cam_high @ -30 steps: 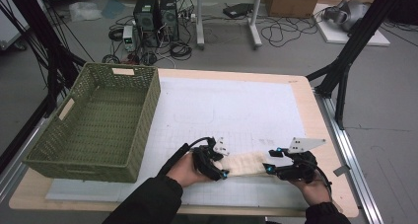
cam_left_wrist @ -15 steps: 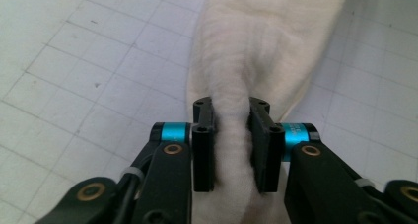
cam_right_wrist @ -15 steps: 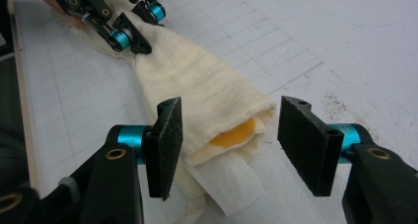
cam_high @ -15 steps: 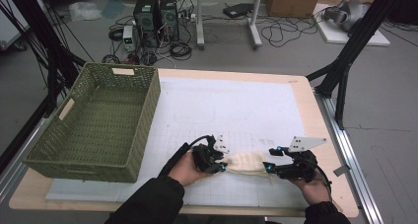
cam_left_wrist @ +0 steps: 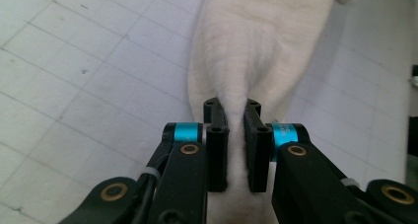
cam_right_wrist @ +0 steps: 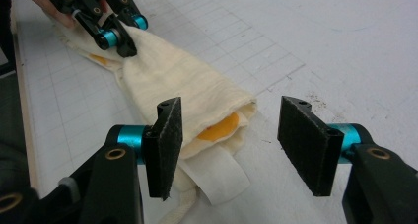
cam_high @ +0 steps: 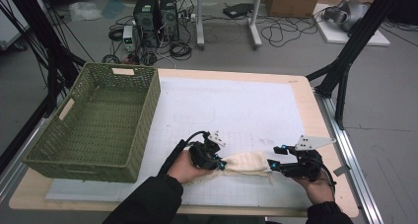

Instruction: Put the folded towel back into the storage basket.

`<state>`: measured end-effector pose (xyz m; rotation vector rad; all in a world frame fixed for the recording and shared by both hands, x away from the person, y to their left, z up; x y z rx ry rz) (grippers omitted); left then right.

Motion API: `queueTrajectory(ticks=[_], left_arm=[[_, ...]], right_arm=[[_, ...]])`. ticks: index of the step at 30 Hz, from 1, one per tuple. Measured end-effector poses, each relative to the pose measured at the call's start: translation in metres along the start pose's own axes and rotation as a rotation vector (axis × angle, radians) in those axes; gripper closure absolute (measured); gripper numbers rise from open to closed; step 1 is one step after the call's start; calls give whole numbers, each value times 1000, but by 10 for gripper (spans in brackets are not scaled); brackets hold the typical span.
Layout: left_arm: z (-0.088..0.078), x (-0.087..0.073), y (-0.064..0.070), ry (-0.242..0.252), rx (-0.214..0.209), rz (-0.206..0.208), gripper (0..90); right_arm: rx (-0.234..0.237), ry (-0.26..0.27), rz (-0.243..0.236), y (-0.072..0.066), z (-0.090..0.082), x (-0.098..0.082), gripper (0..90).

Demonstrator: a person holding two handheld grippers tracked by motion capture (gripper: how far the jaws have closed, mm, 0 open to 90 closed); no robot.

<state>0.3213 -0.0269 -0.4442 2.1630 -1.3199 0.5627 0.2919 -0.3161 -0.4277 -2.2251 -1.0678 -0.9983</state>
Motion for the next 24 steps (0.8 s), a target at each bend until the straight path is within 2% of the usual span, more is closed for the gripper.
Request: queueTrajectory(ticks=[1,7,8,10,13,22,24], left_arm=[[-1,0,-1,5,-13,-6,826],[-8,-1,-1,42,-24,-33,826],[-8,-2,-1,38,-32,-30,826],[-8,-2,-1,32,-21,-26,826],[-7,-4,-1,8,-8,5,825],[-8,-4,-1,12,-16,0,826],[-5,-5,0,-3,-14,7,825]], right_arm=[[-3,3,-2,1,-1,0,423],[-7,11,-3,1,-2,1,423],[-7,10,-2,0,-2,1,423],[-5,7,-1,0,-2,1,426],[-7,5,-1,0,-1,1,426],[-11,6,-2,0,-2,1,423],[-11,6,-2,0,-2,1,424]])
Point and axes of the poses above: each handheld gripper's, and its own axes: z roughly forward along the jaws, x roughly out of its top, y roughly to its right, the point moved 3 cm from there along z, roughly forward along the jaws, and after that the axes turned 4 degrees about -y, right-handed, at the moved point
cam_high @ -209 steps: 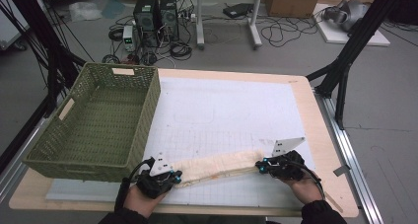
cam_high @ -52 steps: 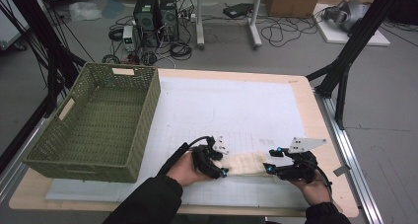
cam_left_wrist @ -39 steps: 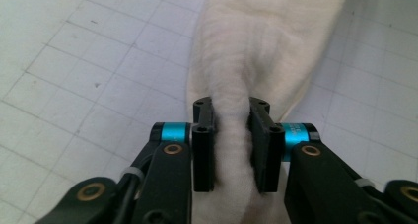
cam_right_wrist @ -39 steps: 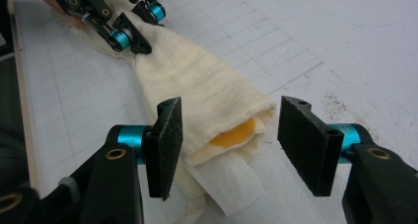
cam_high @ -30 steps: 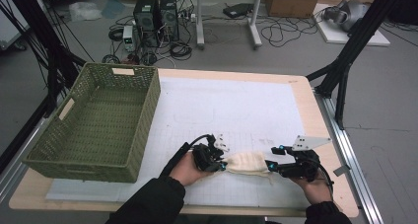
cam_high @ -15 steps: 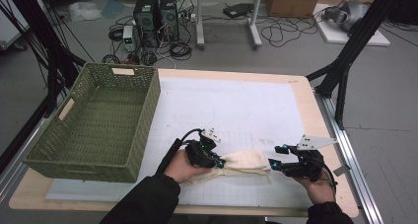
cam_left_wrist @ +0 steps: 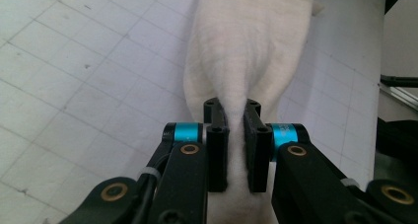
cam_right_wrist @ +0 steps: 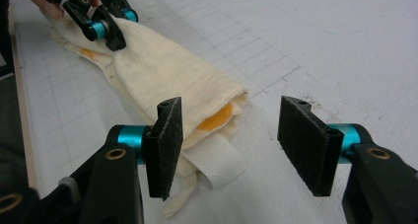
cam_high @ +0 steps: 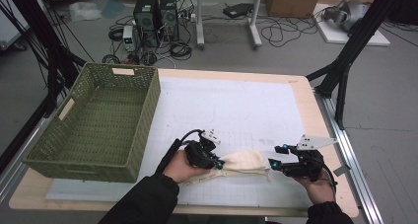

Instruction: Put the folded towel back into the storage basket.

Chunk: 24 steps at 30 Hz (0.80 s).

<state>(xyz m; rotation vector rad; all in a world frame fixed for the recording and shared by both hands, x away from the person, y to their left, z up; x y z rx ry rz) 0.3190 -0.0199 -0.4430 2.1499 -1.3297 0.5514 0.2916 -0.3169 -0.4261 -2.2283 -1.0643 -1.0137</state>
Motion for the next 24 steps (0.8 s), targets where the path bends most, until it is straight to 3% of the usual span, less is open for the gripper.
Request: queueTrajectory(ticks=[3,7,10,16,19,22,24], left_arm=[[7,-2,2,-38,-14,17,809],[10,-3,6,-60,-59,8,589],[11,-3,9,-67,-59,25,494],[13,-6,16,-70,-5,124,476],[13,-8,18,-65,57,181,560],[14,-9,22,-56,103,216,605],[14,-10,23,-44,114,219,609]], right_arm=[[-1,-4,-7,0,0,0,422],[-2,-5,-8,0,1,0,422],[1,-6,-6,0,1,0,422],[-3,-6,-12,-1,1,1,422],[-1,-7,-12,-1,1,1,422],[-1,-8,-10,-1,1,1,422],[-4,-10,-14,-1,1,2,421]])
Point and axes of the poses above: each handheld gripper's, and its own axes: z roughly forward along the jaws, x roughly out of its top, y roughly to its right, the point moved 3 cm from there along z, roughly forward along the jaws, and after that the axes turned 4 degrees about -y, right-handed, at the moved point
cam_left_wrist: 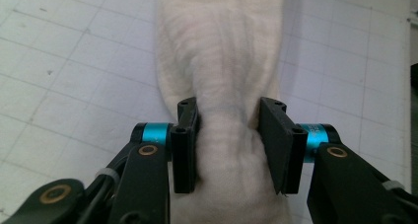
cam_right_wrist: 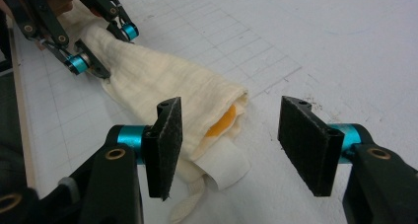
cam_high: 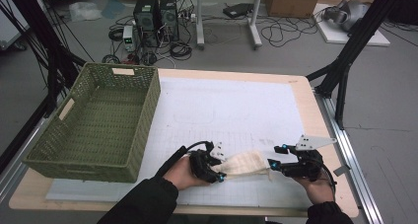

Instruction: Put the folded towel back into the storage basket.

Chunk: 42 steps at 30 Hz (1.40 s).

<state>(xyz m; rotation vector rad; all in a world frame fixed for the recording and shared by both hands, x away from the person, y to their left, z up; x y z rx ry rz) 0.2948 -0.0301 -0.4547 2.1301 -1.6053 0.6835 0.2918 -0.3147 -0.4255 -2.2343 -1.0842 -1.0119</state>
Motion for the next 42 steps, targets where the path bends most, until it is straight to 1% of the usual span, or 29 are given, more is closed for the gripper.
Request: queueTrajectory(ticks=[1,2,3,4,5,8,10,12,13,14,15,16,17,19,21,23,26,28,31,35,36,38,39,42], left_arm=[[0,0,0,6,11,5,617],[0,0,2,10,24,12,645],[0,0,3,10,50,21,736],[0,2,2,1,53,2,781],[0,3,1,-4,51,-9,794],[0,4,1,-18,59,-23,810],[-2,4,-3,-10,39,-69,815],[-7,4,-8,20,13,-121,817],[-10,4,-11,37,3,-142,817],[-13,4,-14,62,-7,-172,818],[-17,4,-17,81,-12,-189,818],[-19,4,-19,109,-21,-219,818],[-22,3,-21,126,-29,-235,818],[-26,3,-24,148,-33,-259,818],[-29,2,-26,156,-39,-275,818],[-32,1,-28,174,-36,-297,818],[-37,1,-32,216,-49,-335,818],[-40,1,-34,239,-59,-369,818],[-45,-1,-38,256,-66,-393,818],[-50,-2,-42,285,-85,-423,818],[-52,-3,-42,299,-94,-436,818],[-55,-3,-45,314,-99,-453,818],[-56,-4,-45,317,-102,-460,818],[-61,-4,-48,347,-117,-487,818]], right_arm=[[-1,1,2,0,0,0,422],[1,3,2,-1,0,1,422],[1,3,-1,-1,0,1,421],[-2,5,-1,-1,0,1,421],[0,6,-1,-1,0,1,421],[-4,9,2,0,-1,1,419],[-2,11,7,0,-2,0,418],[-4,13,4,2,-2,0,418],[-3,12,12,2,-3,0,418],[-3,19,7,3,-3,-1,418],[0,19,15,3,-3,-1,417],[-6,25,14,4,-4,-1,417],[-3,28,15,5,-4,-1,417],[-3,33,21,5,-5,-1,417],[-2,38,22,5,-6,-1,416],[-1,38,23,5,-5,-1,416],[1,36,26,4,-5,-1,417],[1,35,25,5,-5,-1,416],[5,35,30,5,-5,-2,415],[9,32,31,6,-4,-2,404],[12,28,35,5,-3,-3,397],[9,27,33,6,-2,-3,375],[13,21,43,6,-2,-3,361],[10,12,52,6,0,-5,317]])
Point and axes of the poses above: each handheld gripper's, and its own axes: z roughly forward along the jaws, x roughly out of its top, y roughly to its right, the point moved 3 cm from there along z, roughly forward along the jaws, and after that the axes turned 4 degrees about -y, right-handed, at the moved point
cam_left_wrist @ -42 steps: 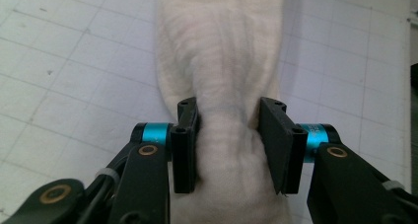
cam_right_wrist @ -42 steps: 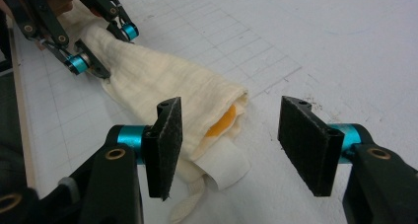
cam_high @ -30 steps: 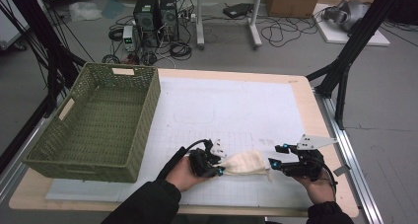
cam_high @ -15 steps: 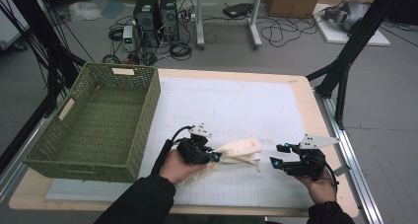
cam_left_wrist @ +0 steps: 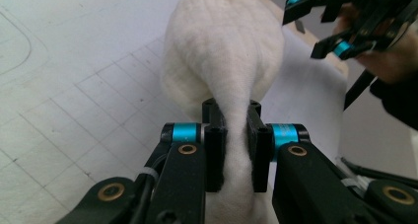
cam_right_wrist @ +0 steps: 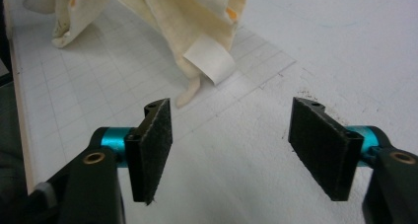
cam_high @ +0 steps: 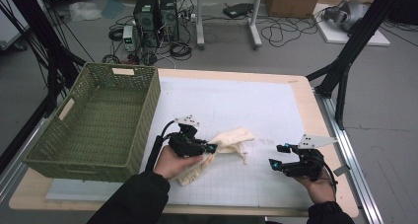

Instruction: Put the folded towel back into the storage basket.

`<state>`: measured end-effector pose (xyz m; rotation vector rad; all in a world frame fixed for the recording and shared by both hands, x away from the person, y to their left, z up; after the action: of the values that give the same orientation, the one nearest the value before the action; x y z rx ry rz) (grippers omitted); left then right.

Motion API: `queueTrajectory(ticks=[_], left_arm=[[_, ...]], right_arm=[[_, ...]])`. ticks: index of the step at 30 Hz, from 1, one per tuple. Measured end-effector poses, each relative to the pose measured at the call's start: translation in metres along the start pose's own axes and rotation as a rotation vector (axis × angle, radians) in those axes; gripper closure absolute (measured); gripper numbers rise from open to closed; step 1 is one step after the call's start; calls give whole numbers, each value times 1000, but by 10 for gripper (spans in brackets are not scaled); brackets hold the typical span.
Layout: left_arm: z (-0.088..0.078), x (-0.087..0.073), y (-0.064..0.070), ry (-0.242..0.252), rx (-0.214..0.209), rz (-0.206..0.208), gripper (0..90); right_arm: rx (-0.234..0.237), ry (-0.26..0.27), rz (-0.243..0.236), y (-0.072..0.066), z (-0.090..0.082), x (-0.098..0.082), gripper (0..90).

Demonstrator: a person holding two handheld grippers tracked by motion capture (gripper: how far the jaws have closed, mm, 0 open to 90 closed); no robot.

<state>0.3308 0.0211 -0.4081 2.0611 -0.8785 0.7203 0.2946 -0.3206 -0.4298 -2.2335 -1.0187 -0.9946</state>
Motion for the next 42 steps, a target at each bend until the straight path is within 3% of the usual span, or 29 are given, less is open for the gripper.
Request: queueTrajectory(ticks=[8,21,42], left_arm=[[-11,4,-1,40,-12,-40,818],[-37,12,0,118,-25,-88,818],[-53,14,0,136,-38,-94,817]], right_arm=[[-14,-12,10,1,3,-3,231],[-17,-22,15,1,6,-5,187],[-20,-23,16,0,10,-4,126]])
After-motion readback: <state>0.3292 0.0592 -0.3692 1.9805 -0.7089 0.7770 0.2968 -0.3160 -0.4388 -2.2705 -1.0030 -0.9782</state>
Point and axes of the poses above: each handheld gripper's, and its own axes: z roughly forward along the jaws, x roughly out of its top, y roughly to its right, the point moved 3 cm from there along z, roughly forward along the jaws, and after that the axes turned 4 degrees about -y, right-handed, at the moved point
